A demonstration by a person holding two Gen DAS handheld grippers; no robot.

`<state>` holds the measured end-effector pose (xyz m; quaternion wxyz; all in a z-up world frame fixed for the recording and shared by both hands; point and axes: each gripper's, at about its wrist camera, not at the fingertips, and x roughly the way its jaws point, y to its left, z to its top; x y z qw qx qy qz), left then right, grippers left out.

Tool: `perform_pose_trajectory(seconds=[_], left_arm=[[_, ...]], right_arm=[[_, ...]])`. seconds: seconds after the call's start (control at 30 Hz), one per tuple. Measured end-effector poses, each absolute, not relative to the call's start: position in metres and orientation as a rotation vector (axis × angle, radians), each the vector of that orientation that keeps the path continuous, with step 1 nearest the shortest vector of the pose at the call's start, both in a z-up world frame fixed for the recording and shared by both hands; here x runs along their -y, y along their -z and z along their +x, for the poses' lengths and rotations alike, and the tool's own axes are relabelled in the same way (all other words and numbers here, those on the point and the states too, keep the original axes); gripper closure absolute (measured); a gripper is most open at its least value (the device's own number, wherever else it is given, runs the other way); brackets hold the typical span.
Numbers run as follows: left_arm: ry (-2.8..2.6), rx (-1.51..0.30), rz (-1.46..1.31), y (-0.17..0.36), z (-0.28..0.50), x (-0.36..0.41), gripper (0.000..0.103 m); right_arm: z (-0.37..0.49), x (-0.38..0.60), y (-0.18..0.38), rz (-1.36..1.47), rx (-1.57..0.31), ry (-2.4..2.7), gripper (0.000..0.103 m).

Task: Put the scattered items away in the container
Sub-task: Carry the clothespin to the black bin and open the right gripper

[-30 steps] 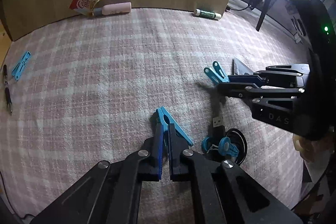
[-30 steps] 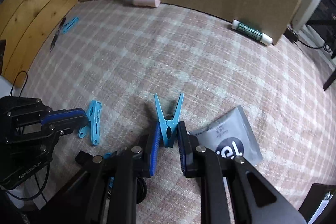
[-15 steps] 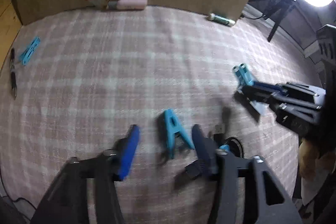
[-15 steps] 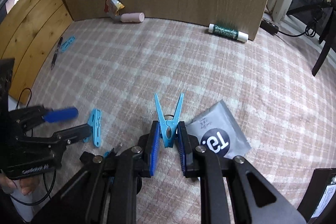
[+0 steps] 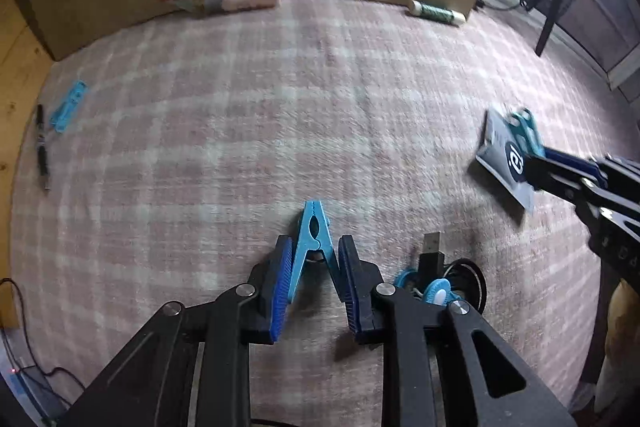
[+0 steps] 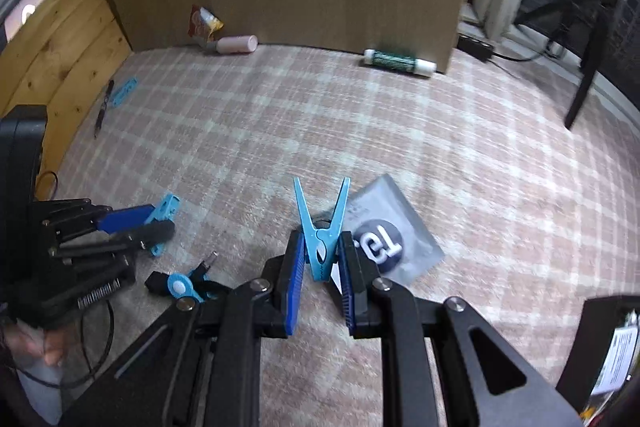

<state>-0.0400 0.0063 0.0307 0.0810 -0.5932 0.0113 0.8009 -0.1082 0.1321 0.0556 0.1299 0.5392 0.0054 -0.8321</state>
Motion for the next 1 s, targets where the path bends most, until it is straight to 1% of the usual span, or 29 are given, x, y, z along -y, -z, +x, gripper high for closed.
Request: perform_pose_trajectory(seconds=[0.07, 0.1, 0.13, 0.2, 0.27, 0.43, 0.7, 0.8, 0.83, 0.87, 0.9, 0.93, 1.0], left_arm=[[-2.414, -0.028, -1.745, -0.043, -0.039, -0.002, 0.081], [-2.418, -0.023, -1.731, -0.050, -0.038, -0.002, 0.098], [-2.416, -0.013, -1.724, -0.055, -0.038, -0.002, 0.102], [-2.399, 0.010, -1.690, -0.067, -0.037, -0.007, 0.101], [-2.405, -0.019, -1.642, -0.080, -0.035, -0.023, 0.102], [-2.334, -0.020, -1.552, -0.103, -0.033, -0.070, 0.103], [-2.290, 0.011, -1.432, -0.145, -0.010, -0.072, 0.103], [-2.355, -0.018, -1.423, -0.150, -0.003, -0.055, 0.097], [-2.367, -0.012, -1.453, -0.145, -0.006, -0.046, 0.093], [-2.376, 0.000, -1.498, -0.138, -0.010, -0.036, 0.087], [-2.401, 0.031, -1.547, -0.129, -0.014, -0.025, 0.077], [-2.435, 0.057, -1.589, -0.118, -0.018, -0.014, 0.071], [-2.463, 0.047, -1.648, -0.099, -0.023, -0.005, 0.064]], right_arm=[[-0.102, -0.156, -0.067, 1.556, 0.025, 2.444, 0.086], [-0.094, -0.167, -0.075, 1.550, 0.052, 2.461, 0.086], [-0.066, -0.183, -0.094, 1.544, 0.082, 2.478, 0.086], [-0.048, -0.197, -0.101, 1.526, 0.149, 2.513, 0.086], [-0.032, -0.220, -0.109, 1.501, 0.216, 2.557, 0.086], [0.015, -0.285, -0.131, 1.486, 0.379, 2.665, 0.086], [0.085, -0.364, -0.147, 1.498, 0.530, 2.839, 0.086], [0.109, -0.386, -0.152, 1.501, 0.584, 2.876, 0.086], [0.114, -0.391, -0.153, 1.505, 0.592, 2.885, 0.086], [0.119, -0.394, -0.153, 1.512, 0.596, 2.895, 0.086], [0.121, -0.397, -0.152, 1.518, 0.595, 2.898, 0.086], [0.121, -0.397, -0.151, 1.523, 0.591, 2.897, 0.086], [0.118, -0.393, -0.145, 1.537, 0.583, 2.885, 0.086]])
